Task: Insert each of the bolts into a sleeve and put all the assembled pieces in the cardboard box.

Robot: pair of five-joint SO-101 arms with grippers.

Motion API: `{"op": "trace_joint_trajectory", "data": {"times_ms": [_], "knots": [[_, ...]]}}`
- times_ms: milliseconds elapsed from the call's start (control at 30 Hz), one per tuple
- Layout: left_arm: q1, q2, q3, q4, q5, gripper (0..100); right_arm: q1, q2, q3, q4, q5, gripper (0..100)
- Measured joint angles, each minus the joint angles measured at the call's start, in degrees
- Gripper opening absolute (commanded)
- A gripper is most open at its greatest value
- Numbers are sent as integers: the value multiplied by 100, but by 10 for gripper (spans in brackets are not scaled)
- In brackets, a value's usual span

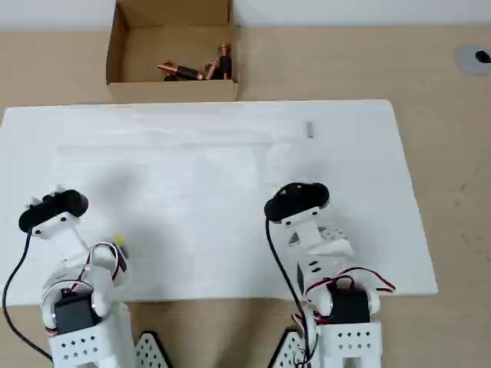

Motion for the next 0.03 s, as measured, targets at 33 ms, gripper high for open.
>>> {"op": "trace_joint_trajectory", "data": {"times_ms": [33], "knots": [[0, 0, 0, 0, 0, 133, 0, 0, 0, 0, 0, 10]]}}
